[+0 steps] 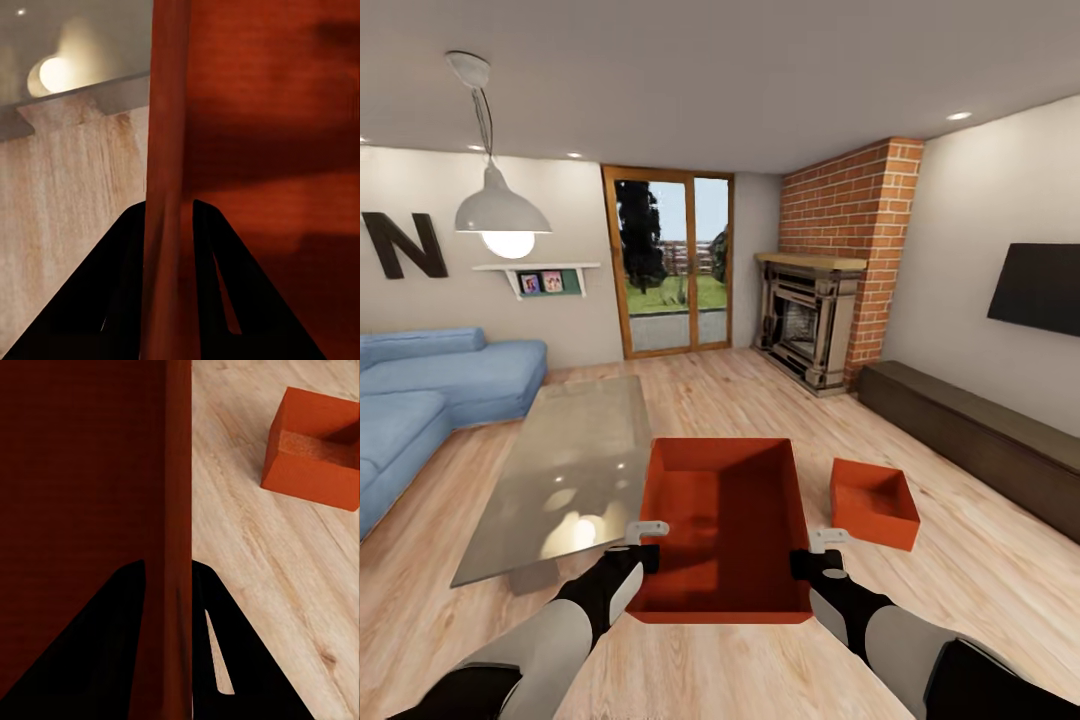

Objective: Move the two storage containers from the living room to the garage. In the garage, place one container on the floor and stack the other container on top of it (either order is fine).

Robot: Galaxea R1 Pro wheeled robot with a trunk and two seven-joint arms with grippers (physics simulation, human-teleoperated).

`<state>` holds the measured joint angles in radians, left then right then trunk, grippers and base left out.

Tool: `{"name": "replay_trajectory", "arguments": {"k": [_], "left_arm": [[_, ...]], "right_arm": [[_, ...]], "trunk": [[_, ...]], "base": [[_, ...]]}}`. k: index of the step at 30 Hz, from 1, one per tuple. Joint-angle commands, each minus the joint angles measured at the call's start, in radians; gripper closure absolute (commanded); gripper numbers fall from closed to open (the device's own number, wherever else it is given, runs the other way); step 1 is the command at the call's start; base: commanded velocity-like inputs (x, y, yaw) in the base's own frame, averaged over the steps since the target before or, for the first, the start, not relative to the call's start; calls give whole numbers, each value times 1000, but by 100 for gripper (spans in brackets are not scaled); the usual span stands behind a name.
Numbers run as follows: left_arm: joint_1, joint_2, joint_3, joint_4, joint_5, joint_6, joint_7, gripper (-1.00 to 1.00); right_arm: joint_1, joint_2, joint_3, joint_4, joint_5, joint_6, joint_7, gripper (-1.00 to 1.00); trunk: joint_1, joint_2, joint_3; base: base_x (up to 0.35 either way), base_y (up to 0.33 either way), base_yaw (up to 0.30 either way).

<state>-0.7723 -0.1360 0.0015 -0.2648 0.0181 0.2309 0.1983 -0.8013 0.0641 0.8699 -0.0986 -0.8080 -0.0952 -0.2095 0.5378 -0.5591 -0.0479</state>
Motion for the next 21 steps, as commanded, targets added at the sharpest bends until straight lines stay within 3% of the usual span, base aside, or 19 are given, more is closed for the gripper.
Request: {"name": "replay_trajectory", "arguments": {"k": [1,21], "left_arm": [[-1,9,4,-2,-18,8,32,100],[-1,9,4,-2,-18,8,33,100]], "right_arm": [[-1,-26,-3,4,-8,-6,-7,100],[-1,-26,-3,4,-8,-6,-7,100]], "trunk": [[0,-2,-2],[0,-2,-2]], "base": [[0,0,274],[0,0,274]]}}
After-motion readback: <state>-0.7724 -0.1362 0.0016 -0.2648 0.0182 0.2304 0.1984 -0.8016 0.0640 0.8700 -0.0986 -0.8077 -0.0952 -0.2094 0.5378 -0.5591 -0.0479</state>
